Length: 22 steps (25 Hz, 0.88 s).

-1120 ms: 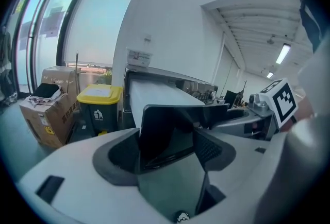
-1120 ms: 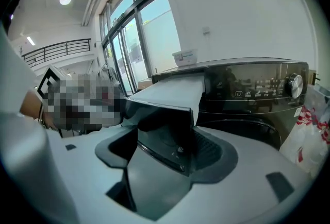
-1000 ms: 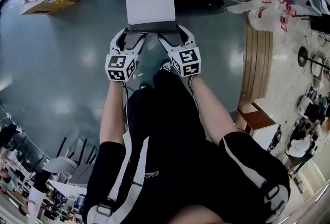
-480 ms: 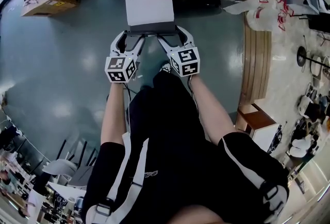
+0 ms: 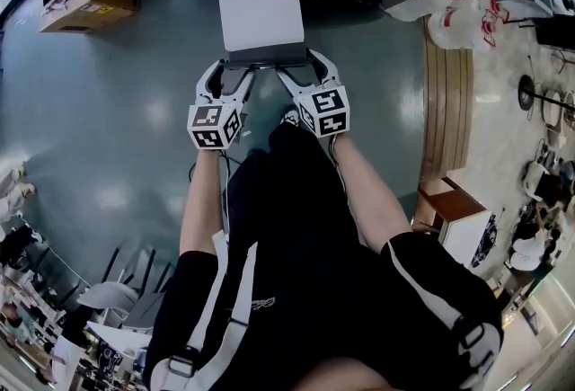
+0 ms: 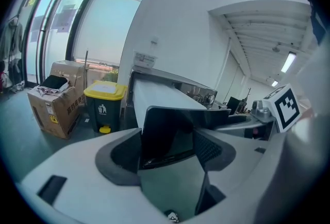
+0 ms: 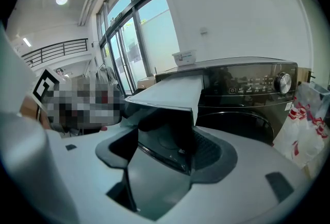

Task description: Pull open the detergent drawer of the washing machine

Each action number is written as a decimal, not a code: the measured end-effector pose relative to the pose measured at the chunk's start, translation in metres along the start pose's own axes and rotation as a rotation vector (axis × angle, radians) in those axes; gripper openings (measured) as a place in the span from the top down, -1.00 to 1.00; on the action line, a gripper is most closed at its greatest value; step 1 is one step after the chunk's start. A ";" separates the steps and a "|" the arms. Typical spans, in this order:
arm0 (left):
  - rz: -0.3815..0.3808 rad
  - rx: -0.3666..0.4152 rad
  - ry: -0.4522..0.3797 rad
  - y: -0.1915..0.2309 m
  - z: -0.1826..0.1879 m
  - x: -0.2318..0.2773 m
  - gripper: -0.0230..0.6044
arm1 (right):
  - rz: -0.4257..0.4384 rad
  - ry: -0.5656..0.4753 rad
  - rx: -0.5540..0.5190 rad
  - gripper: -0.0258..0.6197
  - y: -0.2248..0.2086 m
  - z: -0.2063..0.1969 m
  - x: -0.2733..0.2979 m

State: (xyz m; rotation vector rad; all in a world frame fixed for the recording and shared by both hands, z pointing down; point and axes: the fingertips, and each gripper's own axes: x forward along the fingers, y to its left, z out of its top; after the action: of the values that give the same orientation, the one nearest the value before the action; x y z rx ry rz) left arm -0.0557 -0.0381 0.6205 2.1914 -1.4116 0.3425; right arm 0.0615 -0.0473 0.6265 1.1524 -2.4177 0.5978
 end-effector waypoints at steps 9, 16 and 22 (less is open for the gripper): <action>0.007 0.000 0.013 -0.012 -0.015 -0.015 -0.06 | 0.004 0.011 -0.001 -0.09 0.008 -0.015 -0.016; 0.007 0.000 0.022 -0.014 -0.019 -0.020 -0.06 | 0.004 0.016 0.007 -0.09 0.013 -0.019 -0.020; 0.005 0.000 0.020 -0.015 -0.023 -0.023 -0.06 | -0.002 0.013 -0.001 -0.09 0.015 -0.023 -0.022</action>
State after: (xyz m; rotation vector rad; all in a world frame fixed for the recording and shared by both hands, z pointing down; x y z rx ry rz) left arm -0.0508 -0.0030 0.6252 2.1787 -1.4063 0.3657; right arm 0.0663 -0.0126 0.6312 1.1469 -2.4057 0.6019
